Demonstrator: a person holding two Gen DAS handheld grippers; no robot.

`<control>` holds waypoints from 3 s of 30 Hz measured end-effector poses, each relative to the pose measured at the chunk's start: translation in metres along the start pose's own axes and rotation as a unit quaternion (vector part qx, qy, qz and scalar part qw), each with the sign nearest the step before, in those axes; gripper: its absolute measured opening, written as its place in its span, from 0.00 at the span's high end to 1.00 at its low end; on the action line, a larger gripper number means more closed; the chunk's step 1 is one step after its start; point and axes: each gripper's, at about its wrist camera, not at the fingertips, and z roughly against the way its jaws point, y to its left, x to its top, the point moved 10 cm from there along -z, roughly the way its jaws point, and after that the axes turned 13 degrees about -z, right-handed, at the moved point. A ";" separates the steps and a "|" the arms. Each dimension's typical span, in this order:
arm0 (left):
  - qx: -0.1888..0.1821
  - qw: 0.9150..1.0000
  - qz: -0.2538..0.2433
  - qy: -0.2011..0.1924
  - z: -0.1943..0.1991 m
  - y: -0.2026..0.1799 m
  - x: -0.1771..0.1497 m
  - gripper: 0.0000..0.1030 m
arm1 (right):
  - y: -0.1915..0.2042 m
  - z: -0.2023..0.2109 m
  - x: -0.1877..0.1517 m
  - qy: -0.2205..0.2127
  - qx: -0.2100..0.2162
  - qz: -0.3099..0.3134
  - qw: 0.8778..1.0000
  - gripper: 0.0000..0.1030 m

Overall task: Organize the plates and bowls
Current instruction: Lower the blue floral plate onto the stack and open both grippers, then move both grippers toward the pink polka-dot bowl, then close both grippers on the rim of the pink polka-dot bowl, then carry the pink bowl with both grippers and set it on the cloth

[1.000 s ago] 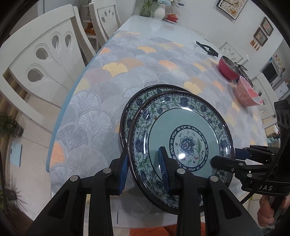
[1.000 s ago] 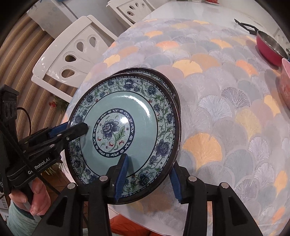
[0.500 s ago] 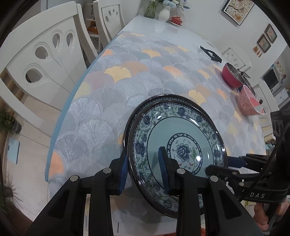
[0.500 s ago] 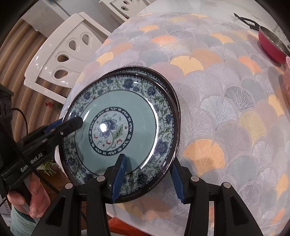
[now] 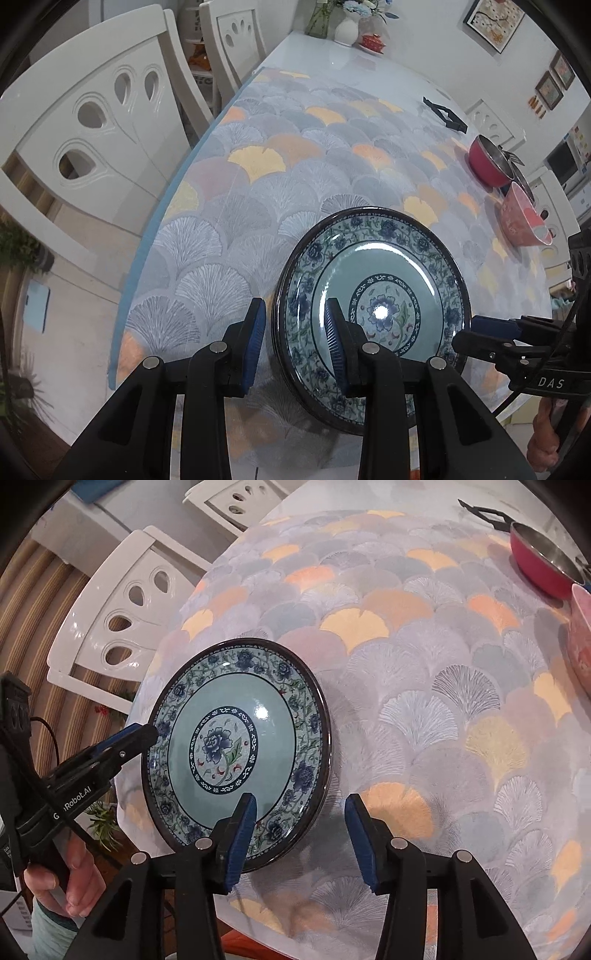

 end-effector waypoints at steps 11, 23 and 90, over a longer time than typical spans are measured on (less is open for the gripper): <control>0.011 0.999 -0.026 -0.037 0.024 -0.003 0.048 0.71 | 0.000 0.020 0.012 -0.023 0.002 0.001 1.000 0.50; -0.022 0.987 -0.133 -0.091 0.038 -0.072 0.139 0.66 | -0.045 0.068 0.053 -0.083 -0.015 -0.062 0.995 0.47; -0.126 0.967 -0.220 0.013 -0.097 -0.379 0.190 0.83 | -0.304 0.137 0.146 -0.131 -0.045 -0.131 0.982 0.79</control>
